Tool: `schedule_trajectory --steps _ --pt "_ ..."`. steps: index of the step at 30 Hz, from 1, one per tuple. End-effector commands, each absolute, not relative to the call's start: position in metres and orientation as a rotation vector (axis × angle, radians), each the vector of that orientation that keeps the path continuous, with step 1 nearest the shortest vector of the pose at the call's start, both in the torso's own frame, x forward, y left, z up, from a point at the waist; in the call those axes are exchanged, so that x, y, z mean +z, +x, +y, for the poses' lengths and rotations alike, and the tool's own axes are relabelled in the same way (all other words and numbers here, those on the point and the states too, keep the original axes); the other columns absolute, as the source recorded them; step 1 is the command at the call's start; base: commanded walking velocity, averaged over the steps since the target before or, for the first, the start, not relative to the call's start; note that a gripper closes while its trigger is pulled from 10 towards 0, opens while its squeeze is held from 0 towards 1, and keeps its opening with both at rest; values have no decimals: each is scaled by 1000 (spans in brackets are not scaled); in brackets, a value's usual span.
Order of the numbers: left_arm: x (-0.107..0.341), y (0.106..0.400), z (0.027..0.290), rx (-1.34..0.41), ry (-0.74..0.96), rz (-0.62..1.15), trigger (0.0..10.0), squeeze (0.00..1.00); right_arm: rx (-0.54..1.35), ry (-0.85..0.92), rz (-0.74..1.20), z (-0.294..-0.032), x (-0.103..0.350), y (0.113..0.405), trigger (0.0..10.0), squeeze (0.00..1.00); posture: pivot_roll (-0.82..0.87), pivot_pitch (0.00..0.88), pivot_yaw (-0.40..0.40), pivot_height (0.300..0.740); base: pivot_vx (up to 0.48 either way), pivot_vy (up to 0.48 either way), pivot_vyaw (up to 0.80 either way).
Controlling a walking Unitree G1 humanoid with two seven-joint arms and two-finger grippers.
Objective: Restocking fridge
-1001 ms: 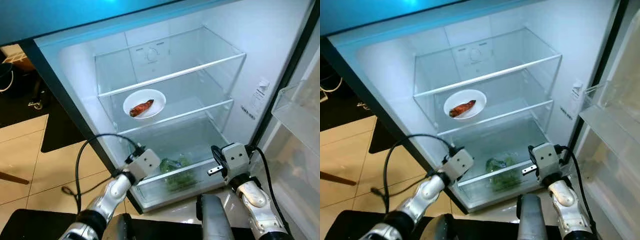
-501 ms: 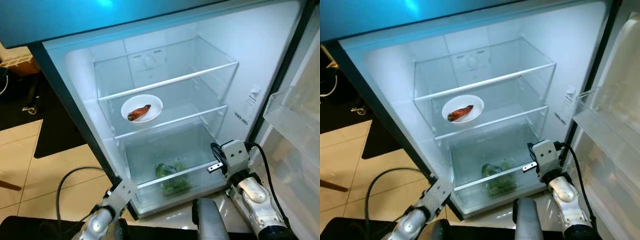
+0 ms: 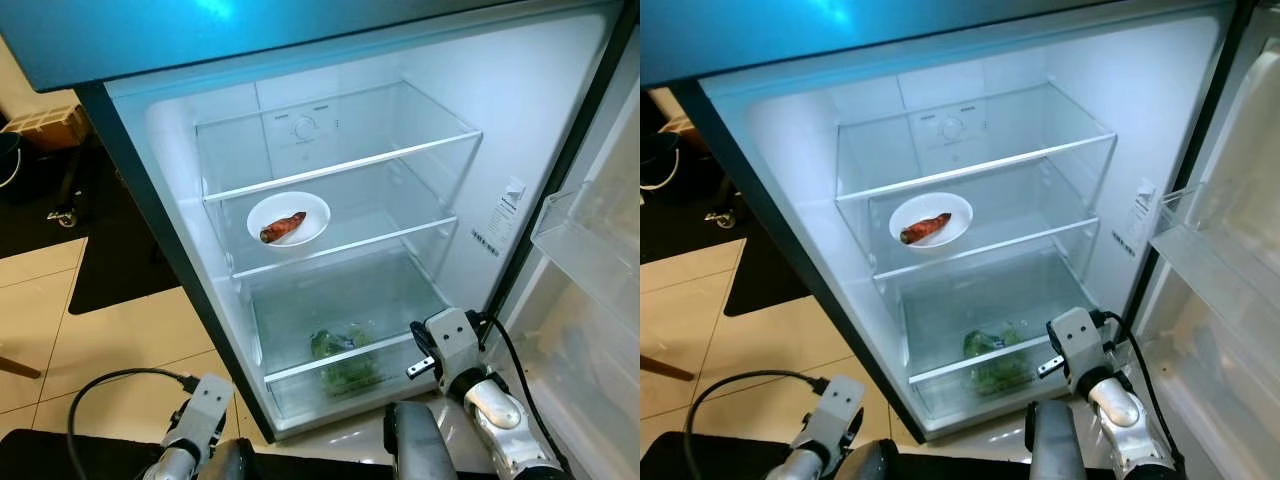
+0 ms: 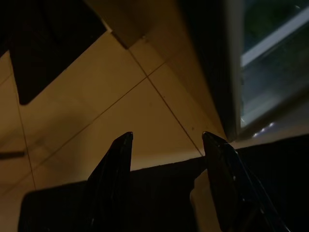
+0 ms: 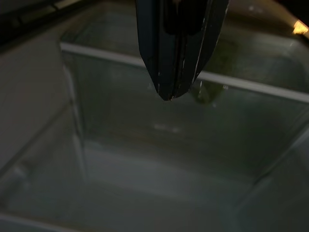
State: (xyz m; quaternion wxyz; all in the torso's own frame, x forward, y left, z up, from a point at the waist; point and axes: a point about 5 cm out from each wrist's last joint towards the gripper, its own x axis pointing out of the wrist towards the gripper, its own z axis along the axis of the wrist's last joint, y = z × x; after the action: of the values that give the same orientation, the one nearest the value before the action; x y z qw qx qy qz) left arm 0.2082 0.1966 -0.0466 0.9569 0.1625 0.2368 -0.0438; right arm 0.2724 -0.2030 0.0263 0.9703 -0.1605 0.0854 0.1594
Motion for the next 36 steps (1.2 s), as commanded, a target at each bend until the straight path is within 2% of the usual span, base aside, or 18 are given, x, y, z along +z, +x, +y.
schedule_trajectory --steps 1,5,16,20,36 --pt "-47 204 205 -49 295 476 10000 0 353 -329 205 -197 17 267 10000 0 -112 47 98 526 0 0 0" --pt "-40 207 206 -22 249 409 10000 0 356 -317 263 -196 11 267 10000 0 -112 47 95 526 0 0 0" --pt "-21 225 208 25 230 274 10000 0 381 -279 269 -189 9 269 10000 0 -99 47 85 526 0 0 0" --pt "-8 237 209 54 206 200 10000 0 395 -253 263 -186 10 271 10000 0 -90 42 77 546 0 0 0" --pt "-19 224 216 159 103 258 10000 0 410 -251 282 -186 7 272 10000 0 -80 40 61 616 0 0 0"
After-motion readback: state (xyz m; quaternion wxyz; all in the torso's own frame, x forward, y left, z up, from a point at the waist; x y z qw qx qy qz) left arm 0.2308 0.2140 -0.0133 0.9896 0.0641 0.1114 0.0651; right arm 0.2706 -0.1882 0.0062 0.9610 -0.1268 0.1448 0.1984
